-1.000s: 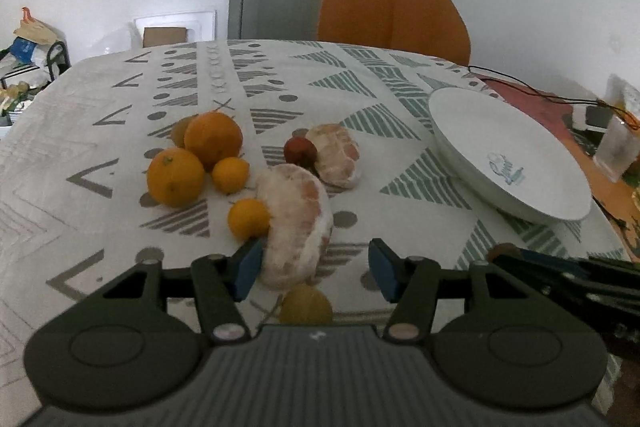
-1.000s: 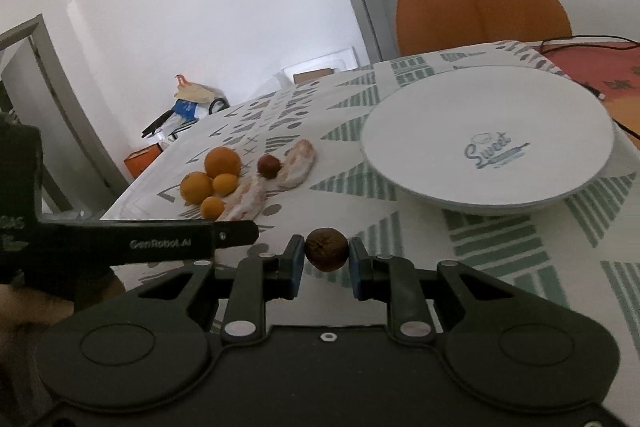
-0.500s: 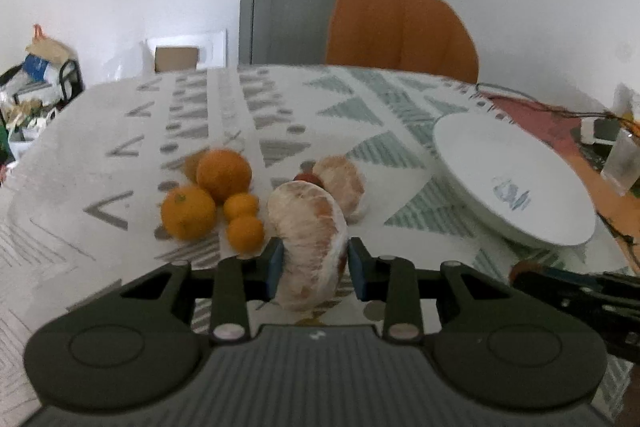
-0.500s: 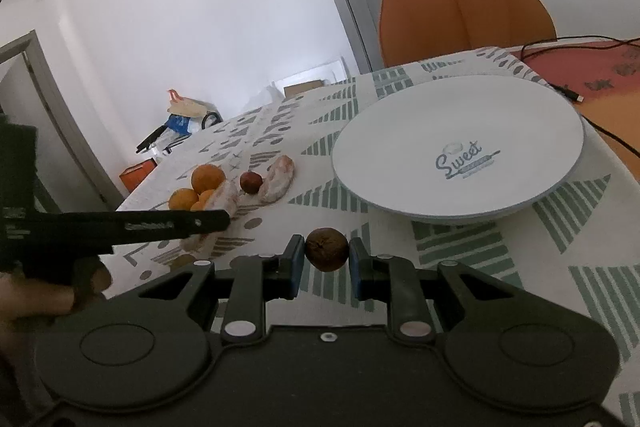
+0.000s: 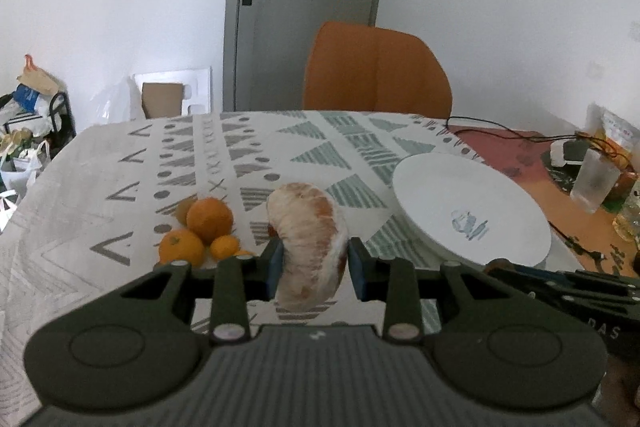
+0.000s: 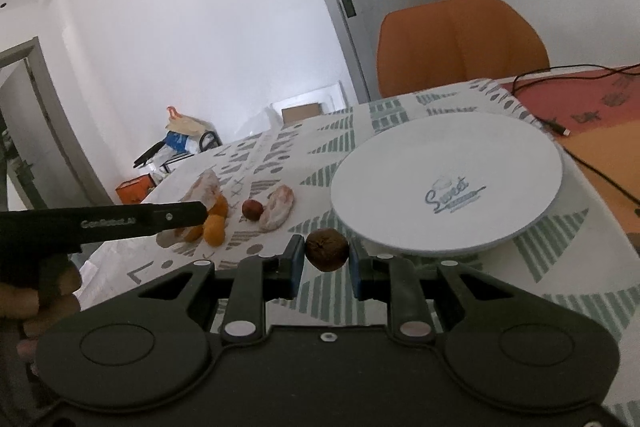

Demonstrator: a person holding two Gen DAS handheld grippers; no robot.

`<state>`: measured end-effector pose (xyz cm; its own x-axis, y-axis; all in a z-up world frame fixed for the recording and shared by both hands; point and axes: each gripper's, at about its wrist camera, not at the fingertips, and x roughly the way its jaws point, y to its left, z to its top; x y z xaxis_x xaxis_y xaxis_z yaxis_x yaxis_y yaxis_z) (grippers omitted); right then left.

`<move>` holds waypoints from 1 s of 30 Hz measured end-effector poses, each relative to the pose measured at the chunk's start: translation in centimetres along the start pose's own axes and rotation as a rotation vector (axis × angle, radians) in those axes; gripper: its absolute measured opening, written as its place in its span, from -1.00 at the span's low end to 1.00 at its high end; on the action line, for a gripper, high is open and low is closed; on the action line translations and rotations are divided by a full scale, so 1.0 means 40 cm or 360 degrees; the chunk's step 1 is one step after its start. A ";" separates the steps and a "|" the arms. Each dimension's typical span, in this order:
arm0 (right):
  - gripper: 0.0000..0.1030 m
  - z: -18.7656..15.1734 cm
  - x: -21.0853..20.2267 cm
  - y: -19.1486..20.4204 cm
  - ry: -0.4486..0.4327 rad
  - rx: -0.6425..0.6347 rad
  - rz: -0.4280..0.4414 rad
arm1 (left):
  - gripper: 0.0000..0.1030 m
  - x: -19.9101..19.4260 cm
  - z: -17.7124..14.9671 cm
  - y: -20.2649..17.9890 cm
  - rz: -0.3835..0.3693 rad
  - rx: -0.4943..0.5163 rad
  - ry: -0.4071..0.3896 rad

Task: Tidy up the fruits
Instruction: 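Carry both fruits over the white plate and open both grippers to release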

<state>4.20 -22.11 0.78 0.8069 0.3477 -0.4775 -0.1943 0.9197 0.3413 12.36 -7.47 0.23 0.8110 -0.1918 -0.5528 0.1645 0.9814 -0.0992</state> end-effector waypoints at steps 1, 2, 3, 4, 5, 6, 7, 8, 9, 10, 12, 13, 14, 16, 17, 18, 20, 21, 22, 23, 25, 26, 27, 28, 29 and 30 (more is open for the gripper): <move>-0.57 0.003 -0.001 -0.004 -0.0007 0.0001 -0.0007 | -0.35 -0.003 0.002 -0.002 -0.0006 0.0003 -0.0007; -0.57 0.003 -0.003 -0.007 -0.0013 0.0003 -0.0013 | -0.35 -0.005 0.004 -0.005 -0.0014 0.0005 -0.0013; -0.57 0.006 -0.005 -0.012 -0.0020 0.0007 -0.0021 | -0.35 -0.005 0.006 -0.009 -0.0020 0.0009 -0.0018; -0.57 0.008 -0.006 -0.018 -0.0026 0.0011 -0.0027 | -0.35 -0.005 0.009 -0.013 -0.0026 0.0015 -0.0022; -0.57 0.008 -0.009 -0.022 -0.0031 0.0015 -0.0033 | -0.35 -0.004 0.011 -0.018 -0.0033 0.0020 -0.0026; -0.57 0.010 -0.010 -0.029 -0.0038 0.0020 -0.0041 | -0.35 -0.003 0.014 -0.023 -0.0042 0.0024 -0.0029; -0.57 0.011 -0.012 -0.034 -0.0044 0.0024 -0.0049 | -0.35 0.000 0.016 -0.028 -0.0049 0.0030 -0.0032; -0.57 0.012 -0.013 -0.040 -0.0050 0.0030 -0.0058 | -0.35 0.002 0.017 -0.033 -0.0056 0.0035 -0.0033; -0.57 0.014 -0.013 -0.049 -0.0056 0.0040 -0.0068 | -0.35 0.006 0.019 -0.039 -0.0064 0.0040 -0.0034; -0.57 0.015 -0.013 -0.057 -0.0060 0.0049 -0.0078 | -0.35 0.009 0.021 -0.044 -0.0072 0.0044 -0.0034; -0.57 0.015 -0.012 -0.073 -0.0063 0.0062 -0.0098 | -0.35 0.020 0.025 -0.055 -0.0089 0.0053 -0.0032; -0.57 0.016 -0.010 -0.082 -0.0065 0.0070 -0.0109 | -0.36 0.027 0.027 -0.061 -0.0098 0.0058 -0.0030; -0.57 0.016 -0.009 -0.090 -0.0066 0.0078 -0.0119 | -0.35 0.032 0.028 -0.067 -0.0106 0.0062 -0.0027; -0.57 0.016 -0.007 -0.107 -0.0071 0.0098 -0.0138 | -0.36 0.047 0.031 -0.080 -0.0123 0.0073 -0.0017; -0.57 0.016 -0.005 -0.115 -0.0073 0.0107 -0.0146 | -0.35 0.055 0.033 -0.087 -0.0134 0.0079 -0.0011; -0.57 0.016 -0.004 -0.122 -0.0075 0.0117 -0.0157 | -0.35 0.061 0.034 -0.094 -0.0143 0.0085 -0.0008; -0.57 0.015 -0.004 -0.134 -0.0080 0.0129 -0.0168 | -0.35 0.074 0.039 -0.110 -0.0161 0.0098 -0.0004; -0.57 0.015 -0.003 -0.141 -0.0083 0.0136 -0.0171 | -0.35 0.081 0.041 -0.118 -0.0171 0.0104 -0.0003; -0.57 0.015 -0.004 -0.144 -0.0086 0.0138 -0.0171 | -0.35 0.084 0.042 -0.125 -0.0179 0.0108 -0.0002; -0.57 0.016 -0.005 -0.148 -0.0090 0.0140 -0.0171 | -0.35 0.091 0.045 -0.132 -0.0188 0.0113 0.0000; -0.56 0.016 -0.004 -0.155 -0.0095 0.0142 -0.0171 | -0.36 0.104 0.050 -0.148 -0.0206 0.0125 0.0005; -0.54 0.016 -0.004 -0.158 -0.0099 0.0145 -0.0168 | -0.35 0.111 0.051 -0.155 -0.0214 0.0131 0.0008; -0.52 0.014 -0.005 -0.161 -0.0106 0.0148 -0.0165 | -0.35 0.118 0.053 -0.163 -0.0222 0.0137 0.0012; -0.45 0.014 -0.005 -0.165 -0.0115 0.0149 -0.0168 | -0.36 0.125 0.054 -0.171 -0.0230 0.0143 0.0016; -0.45 0.013 -0.006 -0.168 -0.0115 0.0147 -0.0175 | -0.35 0.132 0.056 -0.179 -0.0239 0.0148 0.0022; -0.45 0.013 -0.007 -0.169 -0.0111 0.0145 -0.0179 | -0.35 0.138 0.057 -0.186 -0.0246 0.0152 0.0026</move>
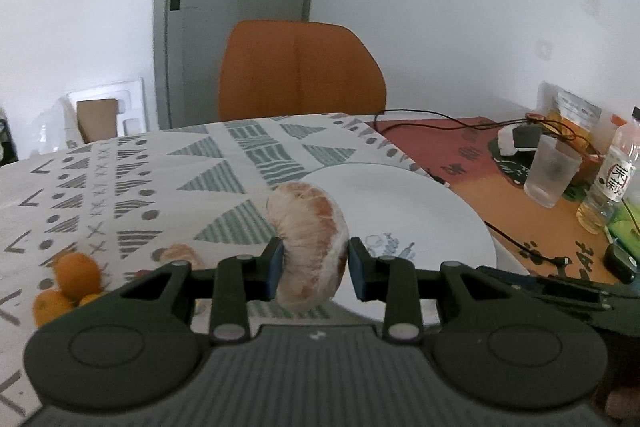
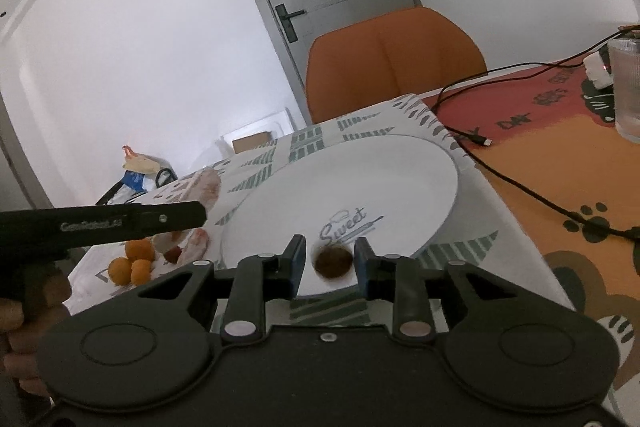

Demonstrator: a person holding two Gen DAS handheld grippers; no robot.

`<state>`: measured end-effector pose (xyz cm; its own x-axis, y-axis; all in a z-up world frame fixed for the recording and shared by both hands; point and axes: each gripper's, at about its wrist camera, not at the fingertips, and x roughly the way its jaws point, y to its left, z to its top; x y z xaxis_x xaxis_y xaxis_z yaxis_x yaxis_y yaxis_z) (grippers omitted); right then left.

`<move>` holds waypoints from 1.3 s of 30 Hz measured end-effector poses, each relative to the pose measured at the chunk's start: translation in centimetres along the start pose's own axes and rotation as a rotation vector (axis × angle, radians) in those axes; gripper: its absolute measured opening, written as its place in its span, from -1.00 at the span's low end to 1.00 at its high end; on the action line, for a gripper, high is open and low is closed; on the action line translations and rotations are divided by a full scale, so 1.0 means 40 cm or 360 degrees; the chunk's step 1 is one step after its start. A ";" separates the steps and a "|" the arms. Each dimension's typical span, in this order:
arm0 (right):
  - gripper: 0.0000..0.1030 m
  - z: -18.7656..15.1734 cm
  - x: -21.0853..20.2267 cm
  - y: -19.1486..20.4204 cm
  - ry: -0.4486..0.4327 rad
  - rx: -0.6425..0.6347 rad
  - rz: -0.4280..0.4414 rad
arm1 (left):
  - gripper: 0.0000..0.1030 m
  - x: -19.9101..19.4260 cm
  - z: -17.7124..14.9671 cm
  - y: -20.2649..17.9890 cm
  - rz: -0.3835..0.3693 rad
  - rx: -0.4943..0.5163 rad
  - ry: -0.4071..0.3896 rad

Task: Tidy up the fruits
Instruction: 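Carry both fruits over the white plate and open both grippers to release, then move both open grippers back toward the fruit cluster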

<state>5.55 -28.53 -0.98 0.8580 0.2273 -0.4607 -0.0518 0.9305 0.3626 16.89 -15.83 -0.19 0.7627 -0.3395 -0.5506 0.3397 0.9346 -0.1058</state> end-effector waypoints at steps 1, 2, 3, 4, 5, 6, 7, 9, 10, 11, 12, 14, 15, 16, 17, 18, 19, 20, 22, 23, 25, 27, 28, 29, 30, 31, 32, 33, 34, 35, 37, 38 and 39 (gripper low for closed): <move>-0.45 0.000 -0.003 -0.002 0.0001 0.0001 -0.0001 | -0.35 0.007 0.001 -0.006 -0.0008 0.0005 0.0005; -0.45 0.001 -0.004 -0.005 0.0001 0.0003 -0.0001 | -0.35 0.015 0.004 -0.011 -0.0017 0.0010 0.0010; -0.45 0.001 -0.007 -0.007 -0.0002 0.0004 -0.0004 | -0.35 0.021 0.005 -0.017 -0.0026 0.0014 0.0013; -0.45 0.002 -0.009 -0.008 -0.0005 0.0004 -0.0007 | -0.35 0.029 0.009 -0.025 -0.0034 0.0021 0.0015; -0.45 0.004 -0.010 -0.010 -0.0007 0.0006 -0.0009 | -0.35 0.034 0.011 -0.031 -0.0043 0.0026 0.0015; -0.45 0.004 -0.010 -0.012 -0.0008 0.0009 -0.0011 | -0.35 0.038 0.014 -0.038 -0.0052 0.0031 0.0014; -0.45 0.005 -0.009 -0.014 -0.0006 0.0011 -0.0015 | -0.35 0.041 0.018 -0.044 -0.0061 0.0033 0.0012; -0.44 0.004 -0.011 -0.016 -0.0008 0.0016 -0.0015 | -0.33 0.046 0.026 -0.056 -0.0082 0.0038 0.0007; -0.44 0.004 -0.012 -0.016 -0.0009 0.0018 -0.0014 | -0.27 0.046 0.028 -0.061 -0.0076 0.0042 0.0002; -0.43 0.003 -0.013 -0.015 -0.0009 0.0018 -0.0014 | -0.22 0.044 0.028 -0.066 -0.0049 0.0058 -0.0014; -0.42 0.003 -0.013 -0.013 -0.0009 0.0017 -0.0014 | -0.05 0.043 0.026 -0.069 -0.0011 0.0075 -0.0017; -0.38 0.003 -0.013 -0.012 -0.0010 0.0019 -0.0010 | 0.32 0.039 0.023 -0.067 0.0051 0.0091 -0.0012; -0.36 0.003 -0.015 -0.012 -0.0012 0.0019 -0.0009 | 0.43 0.035 0.021 -0.061 0.0066 0.0088 -0.0015; -0.35 0.003 -0.015 -0.012 -0.0012 0.0018 -0.0008 | 0.46 0.030 0.018 -0.054 0.0074 0.0083 -0.0021; -0.33 0.003 -0.015 -0.011 -0.0010 0.0019 -0.0004 | 0.47 0.023 0.015 -0.044 0.0081 0.0078 -0.0024; -0.32 0.002 -0.015 -0.009 -0.0008 0.0021 0.0000 | 0.49 0.017 0.013 -0.036 0.0090 0.0073 -0.0020; -0.31 0.002 -0.014 -0.008 -0.0007 0.0023 0.0002 | 0.52 0.010 0.011 -0.027 0.0106 0.0068 -0.0014; -0.29 0.002 -0.013 -0.004 -0.0004 0.0022 0.0006 | 0.54 0.005 0.009 -0.017 0.0127 0.0064 -0.0009; -0.24 0.001 -0.013 0.006 -0.0003 0.0013 0.0011 | 0.58 -0.012 0.003 0.002 0.0166 0.0046 -0.0013; -0.19 0.001 -0.013 0.011 -0.0004 0.0007 0.0013 | 0.59 -0.021 -0.001 0.013 0.0182 0.0031 -0.0015; -0.12 0.000 -0.014 0.024 -0.0003 -0.0004 0.0020 | 0.62 -0.039 -0.007 0.033 0.0206 0.0003 -0.0018; -0.09 0.000 -0.015 0.035 0.0000 -0.0012 0.0032 | 0.64 -0.058 -0.014 0.053 0.0232 -0.0017 -0.0018; -0.06 0.000 -0.015 0.040 0.0000 -0.0018 0.0036 | 0.65 -0.068 -0.018 0.063 0.0248 -0.0024 -0.0019; -0.03 -0.001 -0.014 0.046 0.0000 -0.0024 0.0040 | 0.66 -0.076 -0.020 0.070 0.0259 -0.0028 -0.0021; -0.01 -0.001 -0.014 0.053 0.0000 -0.0032 0.0046 | 0.67 -0.084 -0.024 0.077 0.0270 -0.0033 -0.0023; 0.03 -0.002 -0.014 0.061 0.0000 -0.0039 0.0049 | 0.69 -0.093 -0.028 0.084 0.0282 -0.0038 -0.0025; 0.07 -0.004 -0.013 0.069 0.0001 -0.0047 0.0053 | 0.70 -0.102 -0.032 0.093 0.0295 -0.0046 -0.0027; 0.09 -0.005 -0.013 0.077 0.0002 -0.0057 0.0058 | 0.71 -0.110 -0.036 0.101 0.0305 -0.0054 -0.0029; 0.14 -0.007 -0.012 0.086 0.0002 -0.0066 0.0063 | 0.72 -0.118 -0.041 0.110 0.0315 -0.0064 -0.0030; 0.19 -0.008 -0.012 0.094 0.0002 -0.0073 0.0068 | 0.73 -0.126 -0.045 0.119 0.0324 -0.0074 -0.0030; 0.25 -0.010 -0.012 0.110 0.0002 -0.0088 0.0079 | 0.75 -0.140 -0.053 0.133 0.0335 -0.0086 -0.0032; 0.36 -0.012 -0.012 0.118 -0.0001 -0.0097 0.0083 | 0.76 -0.147 -0.058 0.141 0.0341 -0.0093 -0.0036; 0.43 -0.013 -0.013 0.127 -0.0009 -0.0109 0.0086 | 0.79 -0.154 -0.062 0.148 0.0352 -0.0101 -0.0041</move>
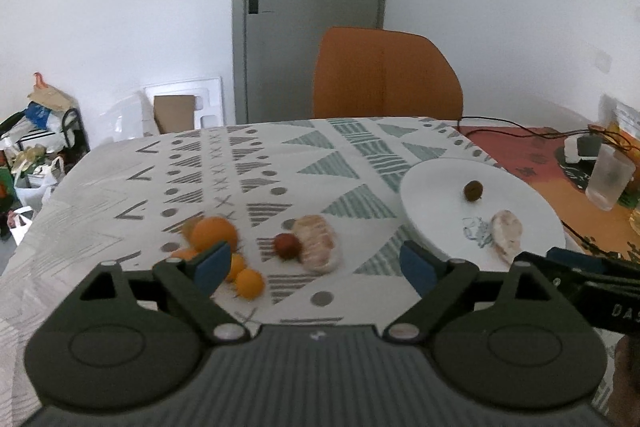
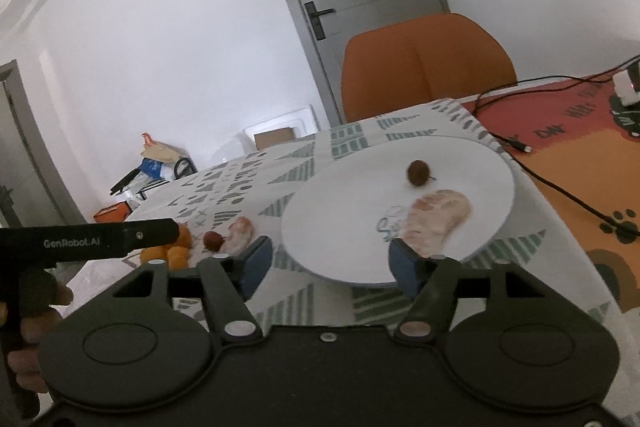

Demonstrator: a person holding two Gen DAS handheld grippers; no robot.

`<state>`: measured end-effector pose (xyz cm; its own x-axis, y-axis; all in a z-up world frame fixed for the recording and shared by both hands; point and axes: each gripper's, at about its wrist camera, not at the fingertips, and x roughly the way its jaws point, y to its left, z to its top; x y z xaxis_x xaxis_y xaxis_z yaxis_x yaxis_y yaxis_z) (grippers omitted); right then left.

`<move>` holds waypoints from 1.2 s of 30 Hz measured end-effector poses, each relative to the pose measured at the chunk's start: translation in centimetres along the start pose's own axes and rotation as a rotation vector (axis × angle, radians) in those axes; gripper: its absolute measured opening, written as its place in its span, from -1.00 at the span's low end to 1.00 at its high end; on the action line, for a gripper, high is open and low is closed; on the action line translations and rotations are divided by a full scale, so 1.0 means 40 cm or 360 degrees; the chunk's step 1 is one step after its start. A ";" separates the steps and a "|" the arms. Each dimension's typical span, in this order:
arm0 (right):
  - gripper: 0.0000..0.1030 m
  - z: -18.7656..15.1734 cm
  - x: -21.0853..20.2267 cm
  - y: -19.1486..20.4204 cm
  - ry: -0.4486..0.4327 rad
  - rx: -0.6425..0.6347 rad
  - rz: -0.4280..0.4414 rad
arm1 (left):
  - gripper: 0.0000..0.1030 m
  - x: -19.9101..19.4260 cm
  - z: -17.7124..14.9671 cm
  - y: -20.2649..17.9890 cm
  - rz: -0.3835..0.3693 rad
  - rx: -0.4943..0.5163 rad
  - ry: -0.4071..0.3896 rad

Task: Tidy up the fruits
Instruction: 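Move both open grippers back toward the fruit cluster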

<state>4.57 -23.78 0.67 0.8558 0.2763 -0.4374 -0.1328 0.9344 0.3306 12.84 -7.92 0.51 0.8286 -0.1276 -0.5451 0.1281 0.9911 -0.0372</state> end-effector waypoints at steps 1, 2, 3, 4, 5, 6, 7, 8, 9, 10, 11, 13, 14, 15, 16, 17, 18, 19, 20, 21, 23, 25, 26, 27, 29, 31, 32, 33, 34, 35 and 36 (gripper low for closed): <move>0.54 -0.001 -0.001 0.009 -0.0009 -0.0010 0.0003 | 0.82 -0.003 -0.004 0.008 0.0014 -0.0008 -0.0004; 0.63 -0.001 -0.001 0.018 -0.0016 -0.0021 0.0008 | 0.84 -0.008 -0.009 0.017 0.0035 -0.0018 -0.0011; 0.68 -0.001 -0.001 0.026 -0.0020 -0.0028 0.0014 | 0.87 -0.012 -0.013 0.025 0.0047 -0.0026 -0.0015; 0.80 -0.001 -0.002 0.034 -0.0024 -0.0036 0.0021 | 0.89 -0.016 -0.017 0.034 0.0052 -0.0035 -0.0016; 0.92 -0.002 -0.001 0.043 -0.0031 -0.0044 0.0032 | 0.89 -0.020 -0.022 0.043 0.0053 -0.0047 -0.0014; 0.97 -0.003 -0.001 0.051 -0.0036 -0.0051 0.0045 | 0.89 -0.024 -0.025 0.053 0.0051 -0.0061 -0.0010; 1.00 -0.004 0.001 0.060 -0.0038 -0.0056 0.0058 | 0.90 -0.028 -0.029 0.063 0.0048 -0.0073 -0.0008; 1.00 -0.005 0.003 0.069 -0.0029 -0.0060 0.0070 | 0.90 -0.032 -0.031 0.070 0.0048 -0.0083 -0.0007; 1.00 -0.005 0.006 0.076 -0.0020 -0.0064 0.0081 | 0.90 -0.036 -0.035 0.079 0.0053 -0.0092 -0.0009; 1.00 -0.006 0.010 0.085 -0.0011 -0.0071 0.0094 | 0.91 -0.039 -0.039 0.087 0.0063 -0.0102 -0.0009; 1.00 -0.007 0.013 0.094 -0.0003 -0.0081 0.0104 | 0.91 -0.042 -0.044 0.098 0.0074 -0.0116 -0.0004; 1.00 -0.013 0.019 0.115 0.0012 -0.0104 0.0119 | 0.91 -0.044 -0.051 0.119 0.0085 -0.0142 0.0008; 1.00 -0.018 0.020 0.124 0.0019 -0.0115 0.0126 | 0.91 -0.046 -0.056 0.130 0.0087 -0.0156 0.0013; 1.00 -0.020 0.026 0.135 0.0031 -0.0126 0.0135 | 0.91 -0.048 -0.059 0.140 0.0087 -0.0169 0.0018; 1.00 -0.022 0.030 0.143 0.0039 -0.0132 0.0139 | 0.91 -0.050 -0.064 0.150 0.0088 -0.0181 0.0022; 1.00 -0.025 0.033 0.152 0.0048 -0.0137 0.0145 | 0.91 -0.052 -0.068 0.161 0.0092 -0.0193 0.0028; 1.00 -0.028 0.039 0.161 0.0060 -0.0143 0.0151 | 0.91 -0.055 -0.072 0.172 0.0099 -0.0205 0.0033; 1.00 -0.029 0.045 0.168 0.0071 -0.0148 0.0156 | 0.91 -0.056 -0.075 0.182 0.0103 -0.0215 0.0036; 1.00 -0.031 0.050 0.177 0.0082 -0.0156 0.0163 | 0.91 -0.059 -0.079 0.193 0.0107 -0.0226 0.0039; 1.00 -0.033 0.055 0.186 0.0094 -0.0166 0.0170 | 0.91 -0.063 -0.082 0.204 0.0108 -0.0239 0.0041; 1.00 -0.037 0.064 0.204 0.0114 -0.0186 0.0183 | 0.91 -0.067 -0.090 0.225 0.0115 -0.0263 0.0046; 1.00 -0.042 0.076 0.225 0.0144 -0.0208 0.0195 | 0.91 -0.071 -0.097 0.245 0.0119 -0.0286 0.0053; 0.99 -0.044 0.080 0.232 0.0156 -0.0214 0.0200 | 0.91 -0.072 -0.101 0.256 0.0119 -0.0300 0.0057; 0.98 -0.047 0.086 0.241 0.0171 -0.0221 0.0208 | 0.91 -0.074 -0.105 0.265 0.0120 -0.0313 0.0062; 0.90 -0.053 0.099 0.256 0.0205 -0.0234 0.0226 | 0.91 -0.076 -0.112 0.284 0.0123 -0.0335 0.0070; 0.83 -0.060 0.113 0.272 0.0244 -0.0256 0.0251 | 0.91 -0.077 -0.117 0.296 0.0131 -0.0343 0.0073; 0.78 -0.063 0.119 0.279 0.0257 -0.0268 0.0261 | 0.91 -0.078 -0.120 0.301 0.0134 -0.0345 0.0074; 0.75 -0.068 0.127 0.289 0.0275 -0.0287 0.0275 | 0.91 -0.079 -0.124 0.306 0.0134 -0.0346 0.0076; 0.67 -0.073 0.135 0.298 0.0300 -0.0304 0.0286 | 0.91 -0.079 -0.127 0.311 0.0130 -0.0349 0.0081; 0.57 -0.076 0.141 0.305 0.0320 -0.0313 0.0295 | 0.91 -0.080 -0.129 0.317 0.0124 -0.0354 0.0086; 0.53 -0.080 0.150 0.314 0.0346 -0.0323 0.0309 | 0.91 -0.081 -0.131 0.322 0.0115 -0.0361 0.0087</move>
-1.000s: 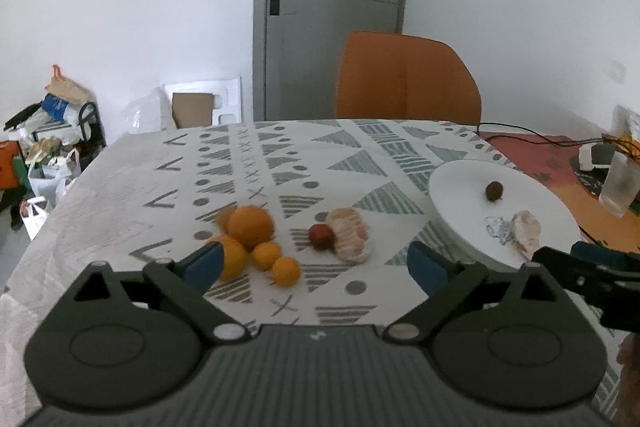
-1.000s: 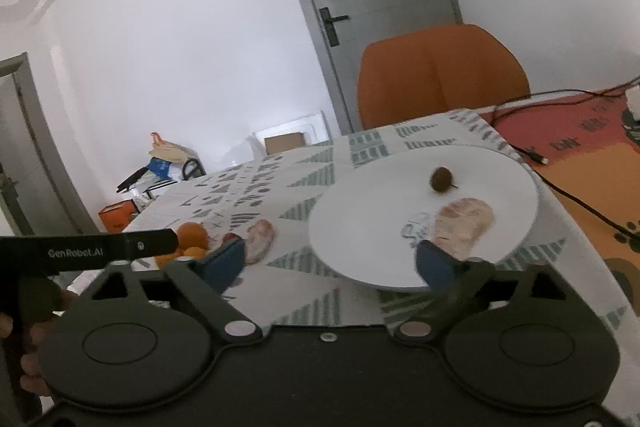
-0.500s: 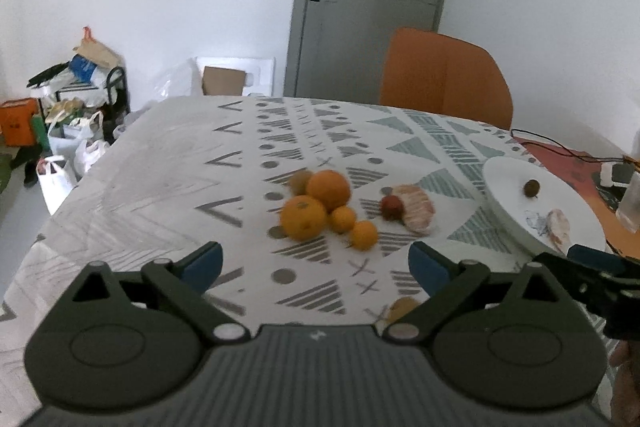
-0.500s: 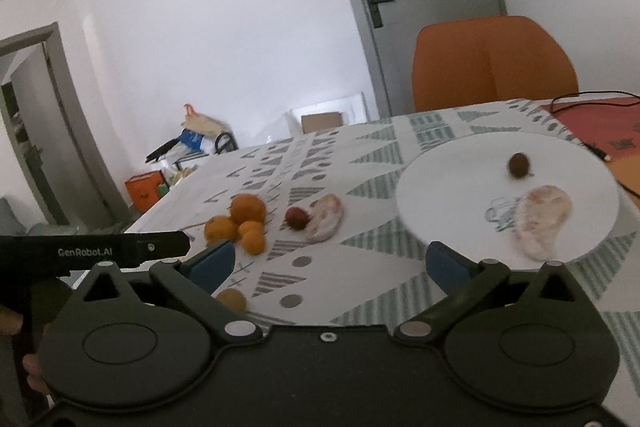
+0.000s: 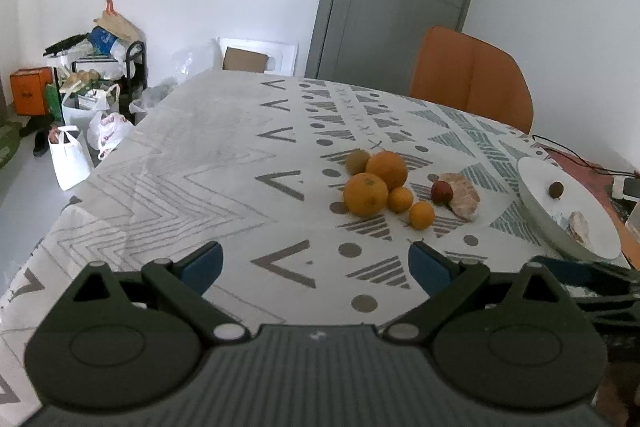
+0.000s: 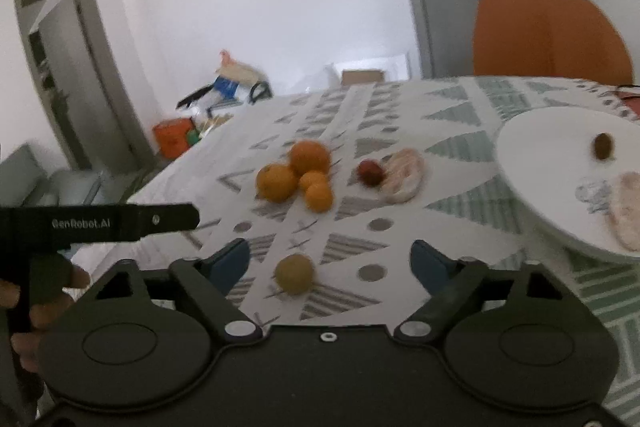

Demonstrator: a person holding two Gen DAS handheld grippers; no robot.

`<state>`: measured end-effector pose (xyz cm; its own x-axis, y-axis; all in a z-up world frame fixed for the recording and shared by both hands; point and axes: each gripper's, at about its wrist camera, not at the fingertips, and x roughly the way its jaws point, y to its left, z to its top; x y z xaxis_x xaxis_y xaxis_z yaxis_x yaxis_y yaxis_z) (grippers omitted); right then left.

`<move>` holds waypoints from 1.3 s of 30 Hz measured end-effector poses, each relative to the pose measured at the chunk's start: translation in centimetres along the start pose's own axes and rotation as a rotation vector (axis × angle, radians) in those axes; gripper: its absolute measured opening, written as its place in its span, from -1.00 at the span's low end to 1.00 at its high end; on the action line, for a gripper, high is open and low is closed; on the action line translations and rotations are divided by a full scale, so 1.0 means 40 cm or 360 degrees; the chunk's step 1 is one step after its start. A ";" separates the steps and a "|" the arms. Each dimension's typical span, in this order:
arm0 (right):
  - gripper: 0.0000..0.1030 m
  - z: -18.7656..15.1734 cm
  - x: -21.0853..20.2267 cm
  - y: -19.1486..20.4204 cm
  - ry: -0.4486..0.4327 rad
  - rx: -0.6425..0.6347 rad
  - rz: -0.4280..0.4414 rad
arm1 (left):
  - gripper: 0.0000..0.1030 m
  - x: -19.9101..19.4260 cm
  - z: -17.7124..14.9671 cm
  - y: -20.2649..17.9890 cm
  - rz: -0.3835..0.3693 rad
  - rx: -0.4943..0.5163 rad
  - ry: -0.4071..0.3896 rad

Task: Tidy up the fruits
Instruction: 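Grasp the small olive-green round fruit with the right gripper, then grasp a small tangerine with the left gripper while the right gripper holds its fruit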

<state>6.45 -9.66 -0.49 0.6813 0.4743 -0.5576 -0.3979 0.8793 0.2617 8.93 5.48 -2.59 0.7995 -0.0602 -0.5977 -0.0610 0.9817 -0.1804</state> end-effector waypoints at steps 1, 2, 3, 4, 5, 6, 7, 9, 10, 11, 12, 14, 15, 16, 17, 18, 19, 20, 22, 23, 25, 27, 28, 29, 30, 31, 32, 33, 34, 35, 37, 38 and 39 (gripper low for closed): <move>0.48 0.000 0.010 0.006 0.0019 -0.0005 0.0013 | 0.91 -0.001 -0.001 0.006 -0.0009 -0.0004 -0.0001; 0.41 0.000 0.022 0.012 0.0039 -0.0009 0.0027 | 0.90 -0.004 -0.002 0.010 -0.0014 -0.0004 -0.0006; 0.35 0.000 0.031 0.017 0.0052 -0.0014 0.0037 | 0.90 -0.005 -0.003 0.014 -0.0016 -0.0001 -0.0010; 0.16 -0.001 0.040 0.022 0.0068 -0.0019 0.0046 | 0.90 -0.005 -0.004 0.018 -0.0013 0.0002 -0.0013; -0.25 -0.002 0.055 0.026 0.0103 -0.0027 0.0045 | 0.90 -0.006 -0.004 0.021 -0.0010 0.0004 -0.0013; -0.50 -0.004 0.066 0.028 0.0138 -0.0027 0.0041 | 0.90 -0.005 -0.003 0.024 -0.0008 0.0001 -0.0012; -0.52 -0.003 0.068 0.026 0.0122 -0.0012 0.0041 | 0.89 -0.004 -0.002 0.027 -0.0010 -0.0005 -0.0011; -0.52 0.001 0.067 0.019 0.0118 0.0009 0.0031 | 0.88 0.001 0.002 0.031 -0.0024 -0.0013 -0.0008; -0.52 0.002 0.063 0.015 0.0108 0.0015 0.0027 | 0.88 0.004 0.004 0.032 -0.0031 -0.0015 -0.0006; -0.52 0.004 0.061 0.012 0.0098 0.0017 0.0021 | 0.87 0.008 0.005 0.029 -0.0036 -0.0015 -0.0005; -0.52 0.005 0.057 0.008 0.0089 0.0021 0.0016 | 0.87 0.013 0.007 0.027 -0.0041 -0.0013 -0.0004; -0.52 0.008 0.048 -0.005 0.0074 0.0036 0.0000 | 0.86 0.021 0.008 0.019 -0.0049 -0.0004 -0.0010; -0.52 0.011 0.047 -0.010 0.0067 0.0038 -0.0014 | 0.86 0.025 0.009 0.014 -0.0049 0.0002 -0.0018; -0.52 0.013 0.044 -0.014 0.0060 0.0038 -0.0028 | 0.83 0.029 0.010 0.007 -0.0050 0.0009 -0.0023; -0.52 0.014 0.040 -0.020 0.0055 0.0040 -0.0041 | 0.81 0.035 0.011 0.000 -0.0058 0.0016 -0.0023; -0.52 0.014 0.038 -0.027 0.0054 0.0045 -0.0059 | 0.76 0.041 0.012 -0.006 -0.0068 0.0020 -0.0020; -0.52 0.015 0.037 -0.034 0.0054 0.0049 -0.0075 | 0.73 0.048 0.013 -0.011 -0.0077 0.0020 -0.0016; -0.52 0.016 0.034 -0.039 0.0048 0.0048 -0.0082 | 0.71 0.055 0.014 -0.017 -0.0085 0.0019 -0.0011; -0.52 0.016 0.024 -0.048 0.0027 0.0042 -0.0091 | 0.61 0.068 0.016 -0.031 -0.0102 0.0028 -0.0001; -0.52 0.017 0.019 -0.052 0.0018 0.0043 -0.0093 | 0.58 0.074 0.017 -0.040 -0.0112 0.0038 0.0004; -0.52 0.019 0.011 -0.062 0.0000 0.0047 -0.0108 | 0.52 0.084 0.019 -0.055 -0.0128 0.0056 0.0012; -0.52 0.021 0.007 -0.072 -0.0007 0.0053 -0.0160 | 0.49 0.094 0.022 -0.072 -0.0142 0.0074 0.0016; -0.52 0.022 0.003 -0.077 -0.0014 0.0054 -0.0167 | 0.47 0.098 0.024 -0.080 -0.0147 0.0081 0.0016; -0.52 0.023 -0.003 -0.085 -0.0024 0.0063 -0.0153 | 0.46 0.103 0.026 -0.087 -0.0153 0.0088 0.0016; -0.52 0.024 -0.010 -0.094 -0.0035 0.0082 -0.0139 | 0.42 0.108 0.028 -0.094 -0.0158 0.0093 0.0018; -0.52 0.025 -0.013 -0.097 -0.0043 0.0088 -0.0134 | 0.37 0.114 0.030 -0.100 -0.0161 0.0097 0.0021; -0.52 0.027 -0.019 -0.101 -0.0055 0.0088 -0.0138 | 0.33 0.120 0.032 -0.107 -0.0165 0.0100 0.0027; -0.52 0.029 -0.022 -0.103 -0.0063 0.0086 -0.0148 | 0.25 0.126 0.034 -0.113 -0.0173 0.0103 0.0033; -0.52 0.031 -0.026 -0.106 -0.0072 0.0085 -0.0155 | 0.21 0.132 0.036 -0.120 -0.0182 0.0106 0.0040; -0.52 0.033 -0.032 -0.111 -0.0083 0.0088 -0.0157 | 0.19 0.139 0.038 -0.128 -0.0189 0.0111 0.0046; -0.52 0.038 -0.041 -0.121 -0.0102 0.0099 -0.0155 | 0.10 0.151 0.039 -0.144 -0.0198 0.0128 0.0052; -0.52 0.041 -0.046 -0.127 -0.0111 0.0108 -0.0162 | 0.07 0.157 0.040 -0.153 -0.0201 0.0139 0.0058; -0.52 0.043 -0.051 -0.133 -0.0122 0.0116 -0.0168 | 0.03 0.164 0.040 -0.162 -0.0201 0.0148 0.0064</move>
<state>8.24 -15.23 0.60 0.7630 0.3783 -0.5240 -0.2778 0.9240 0.2627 15.54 -0.99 -4.09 0.7727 -0.1896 -0.6058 0.0956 0.9782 -0.1842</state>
